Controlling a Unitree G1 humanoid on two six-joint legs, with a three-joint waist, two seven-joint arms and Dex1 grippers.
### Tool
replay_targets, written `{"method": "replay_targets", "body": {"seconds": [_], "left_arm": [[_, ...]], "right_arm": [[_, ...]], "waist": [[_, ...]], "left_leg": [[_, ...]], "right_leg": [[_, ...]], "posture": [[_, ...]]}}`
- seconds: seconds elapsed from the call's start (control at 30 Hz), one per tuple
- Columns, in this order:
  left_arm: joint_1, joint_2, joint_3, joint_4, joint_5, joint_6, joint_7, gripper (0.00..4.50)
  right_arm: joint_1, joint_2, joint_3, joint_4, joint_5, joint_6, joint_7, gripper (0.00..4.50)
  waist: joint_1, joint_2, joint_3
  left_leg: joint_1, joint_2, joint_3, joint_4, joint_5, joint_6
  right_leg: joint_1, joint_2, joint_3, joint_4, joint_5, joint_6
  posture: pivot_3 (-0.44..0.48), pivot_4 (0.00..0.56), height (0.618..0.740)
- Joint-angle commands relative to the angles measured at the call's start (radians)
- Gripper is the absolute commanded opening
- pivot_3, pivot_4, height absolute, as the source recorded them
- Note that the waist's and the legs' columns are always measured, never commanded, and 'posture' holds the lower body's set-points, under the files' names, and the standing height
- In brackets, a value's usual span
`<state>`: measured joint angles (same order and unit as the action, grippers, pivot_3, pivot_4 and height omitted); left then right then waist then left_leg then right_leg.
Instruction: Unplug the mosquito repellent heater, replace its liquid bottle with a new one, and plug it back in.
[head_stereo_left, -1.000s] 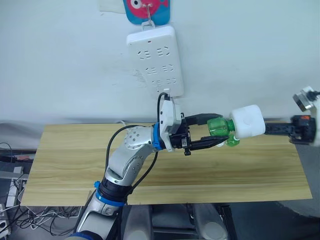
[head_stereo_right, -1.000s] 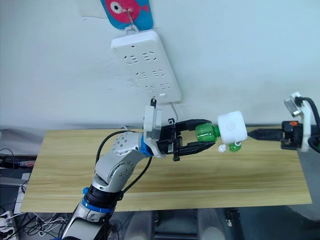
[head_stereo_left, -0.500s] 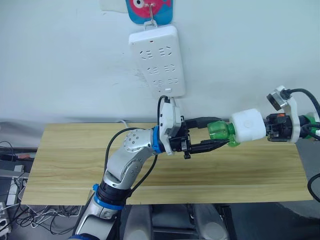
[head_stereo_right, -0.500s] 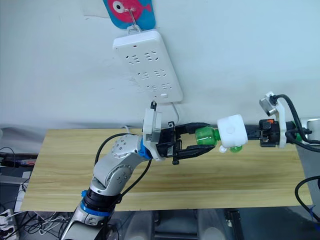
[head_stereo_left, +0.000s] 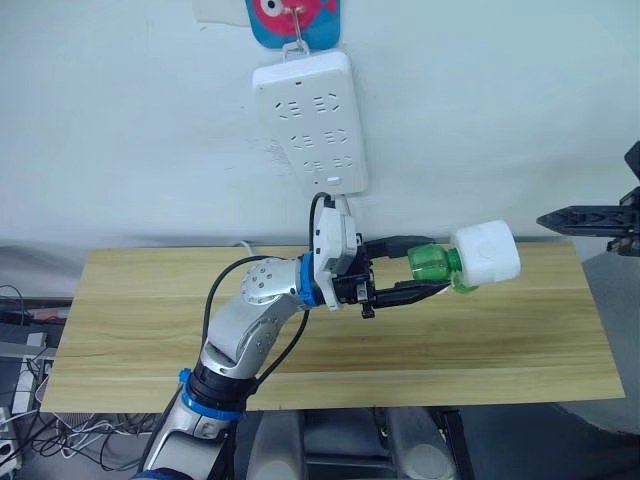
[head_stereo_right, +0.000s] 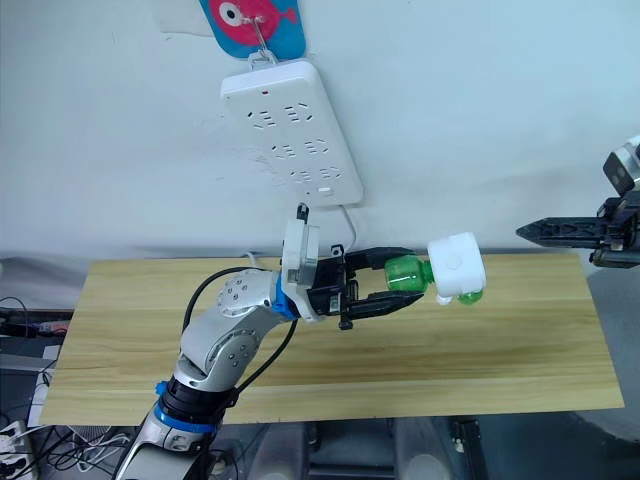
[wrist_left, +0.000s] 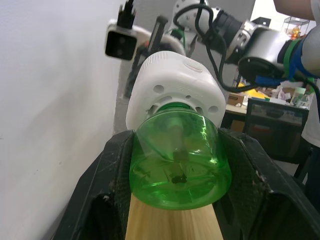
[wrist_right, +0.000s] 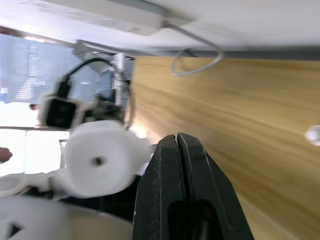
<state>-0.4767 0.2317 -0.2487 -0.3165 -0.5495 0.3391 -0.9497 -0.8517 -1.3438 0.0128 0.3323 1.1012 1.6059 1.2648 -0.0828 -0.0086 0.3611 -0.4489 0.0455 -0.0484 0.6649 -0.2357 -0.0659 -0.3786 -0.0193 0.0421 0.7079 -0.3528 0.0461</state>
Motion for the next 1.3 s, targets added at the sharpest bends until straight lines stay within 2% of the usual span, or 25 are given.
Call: {"method": "replay_targets", "body": {"seconds": [0.03, 0.2, 0.7, 1.3], "left_arm": [[0.01, -0.006, 0.004, -0.046, -0.02, -0.026, -0.01, 2.21], [0.006, -0.011, 0.003, -0.04, -0.016, -0.031, -0.007, 2.21], [0.003, -0.017, -0.002, -0.039, -0.015, -0.03, -0.005, 2.21], [-0.003, -0.022, -0.002, -0.038, -0.015, -0.025, -0.003, 2.21]], "right_arm": [[-0.022, -0.068, 0.056, -0.034, 0.089, 0.009, 0.085, 0.04], [-0.018, -0.086, 0.095, -0.075, 0.209, 0.009, 0.064, 0.04], [0.014, -0.077, 0.094, -0.145, 0.538, 0.009, -0.166, 0.04], [0.024, -0.017, 0.051, -0.16, 0.698, 0.009, -0.365, 0.04]], "waist": [[0.0, 0.0, 0.0], [0.0, 0.0, 0.0], [0.0, 0.0, 0.0], [0.0, 0.0, 0.0]], "left_leg": [[0.0, 0.0, 0.0, 0.0, 0.0, 0.0], [0.0, 0.0, 0.0, 0.0, 0.0, 0.0], [-0.001, 0.0, 0.0, 0.0, 0.0, 0.0], [-0.001, 0.0, 0.0, 0.0, 0.0, 0.0]], "right_leg": [[0.0, 0.0, 0.0, 0.0, 0.0, 0.0], [0.0, 0.0, 0.0, 0.001, 0.0, 0.0], [-0.001, 0.0, 0.0, 0.002, 0.0, 0.0], [-0.001, 0.0, 0.0, 0.002, 0.0, 0.0]], "posture": [[-0.16, 0.341, 0.74], [-0.158, 0.344, 0.74], [-0.16, 0.348, 0.74], [-0.158, 0.351, 0.74]]}}
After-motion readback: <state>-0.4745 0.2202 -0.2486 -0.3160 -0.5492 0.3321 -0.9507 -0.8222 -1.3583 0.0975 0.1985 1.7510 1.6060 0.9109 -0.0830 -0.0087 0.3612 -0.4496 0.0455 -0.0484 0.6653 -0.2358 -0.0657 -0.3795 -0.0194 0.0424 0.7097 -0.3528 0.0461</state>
